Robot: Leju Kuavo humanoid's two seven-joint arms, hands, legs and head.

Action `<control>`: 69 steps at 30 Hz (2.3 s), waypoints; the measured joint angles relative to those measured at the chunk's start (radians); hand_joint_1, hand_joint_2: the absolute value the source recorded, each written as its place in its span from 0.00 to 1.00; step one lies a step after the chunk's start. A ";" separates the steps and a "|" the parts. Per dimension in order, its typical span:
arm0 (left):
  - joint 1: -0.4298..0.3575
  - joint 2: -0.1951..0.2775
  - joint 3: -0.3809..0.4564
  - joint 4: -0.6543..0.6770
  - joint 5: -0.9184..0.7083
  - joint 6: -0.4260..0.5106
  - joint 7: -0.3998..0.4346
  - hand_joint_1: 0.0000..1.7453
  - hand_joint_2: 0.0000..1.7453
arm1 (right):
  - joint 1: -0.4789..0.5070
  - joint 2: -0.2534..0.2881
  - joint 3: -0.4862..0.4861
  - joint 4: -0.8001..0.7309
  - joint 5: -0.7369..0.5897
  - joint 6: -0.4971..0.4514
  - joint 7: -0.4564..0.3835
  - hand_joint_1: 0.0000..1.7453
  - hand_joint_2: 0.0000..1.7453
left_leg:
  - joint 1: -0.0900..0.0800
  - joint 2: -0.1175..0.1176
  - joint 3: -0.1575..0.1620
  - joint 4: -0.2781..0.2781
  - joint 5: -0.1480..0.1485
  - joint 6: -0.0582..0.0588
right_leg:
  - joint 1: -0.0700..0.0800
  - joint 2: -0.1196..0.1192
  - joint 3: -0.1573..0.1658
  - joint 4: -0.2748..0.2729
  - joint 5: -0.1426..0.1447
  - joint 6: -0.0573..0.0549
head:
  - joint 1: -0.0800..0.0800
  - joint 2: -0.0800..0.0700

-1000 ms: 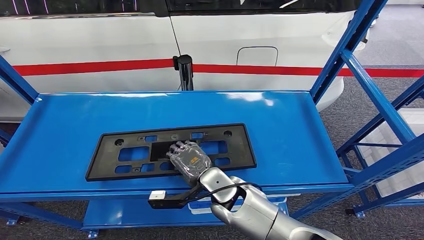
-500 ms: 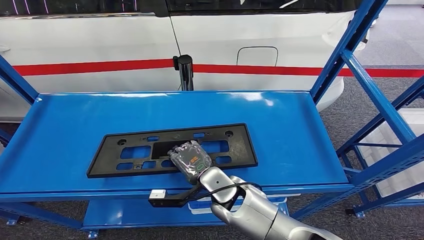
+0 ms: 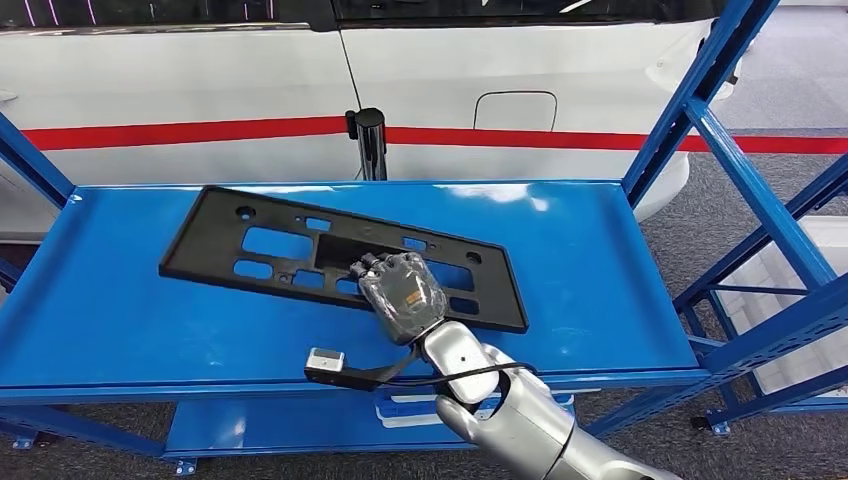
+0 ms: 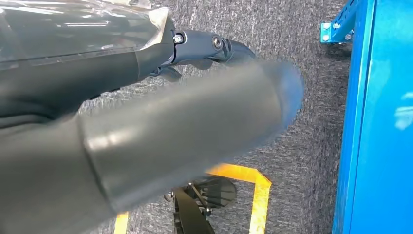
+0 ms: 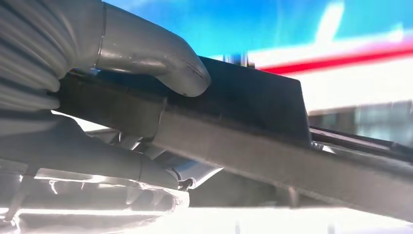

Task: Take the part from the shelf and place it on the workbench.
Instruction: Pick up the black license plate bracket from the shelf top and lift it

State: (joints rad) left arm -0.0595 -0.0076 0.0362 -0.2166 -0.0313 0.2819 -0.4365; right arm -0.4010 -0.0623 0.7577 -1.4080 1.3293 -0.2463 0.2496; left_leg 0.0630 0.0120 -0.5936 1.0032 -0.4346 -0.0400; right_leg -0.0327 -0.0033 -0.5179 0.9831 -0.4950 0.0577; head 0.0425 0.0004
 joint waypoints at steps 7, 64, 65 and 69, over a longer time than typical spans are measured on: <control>-0.003 0.000 -0.004 -0.004 -0.011 0.000 0.000 0.00 1.00 | 0.020 -0.006 -0.132 -0.148 -0.088 -0.096 -0.080 1.00 1.00 | 0.000 0.000 -0.001 0.000 0.000 0.000 | 0.000 0.000 -0.001 0.000 0.000 0.000 | 0.000 0.000; -0.019 0.009 0.012 -0.013 0.020 -0.001 -0.008 0.00 1.00 | 0.138 0.006 -0.246 -0.484 -1.072 -0.126 -0.552 1.00 1.00 | 0.010 0.002 -0.005 -0.033 0.039 0.027 | -0.026 0.001 -0.072 0.174 -0.070 0.040 | 0.008 0.000; -0.019 0.012 0.013 -0.013 0.020 -0.003 -0.008 0.00 1.00 | 0.140 0.006 -0.247 -0.486 -1.064 -0.123 -0.552 1.00 1.00 | 0.013 0.001 -0.009 -0.029 0.041 0.017 | -0.030 0.002 -0.037 0.106 -0.047 0.052 | 0.009 0.000; -0.018 0.018 0.021 -0.014 0.019 -0.006 -0.009 0.00 1.00 | 0.153 0.006 -0.255 -0.496 -1.037 -0.115 -0.551 1.00 1.00 | 0.010 -0.009 -0.025 -0.014 0.053 -0.017 | -0.024 0.021 -0.014 0.051 -0.015 0.028 | 0.012 0.000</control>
State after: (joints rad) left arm -0.0771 0.0102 0.0574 -0.2304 -0.0120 0.2763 -0.4455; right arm -0.2477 -0.0561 0.5029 -1.9045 0.2920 -0.3612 -0.3012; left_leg 0.0725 0.0027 -0.6185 0.9890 -0.3820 -0.0575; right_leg -0.0567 0.0181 -0.5320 1.0340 -0.5098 0.0854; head 0.0548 0.0004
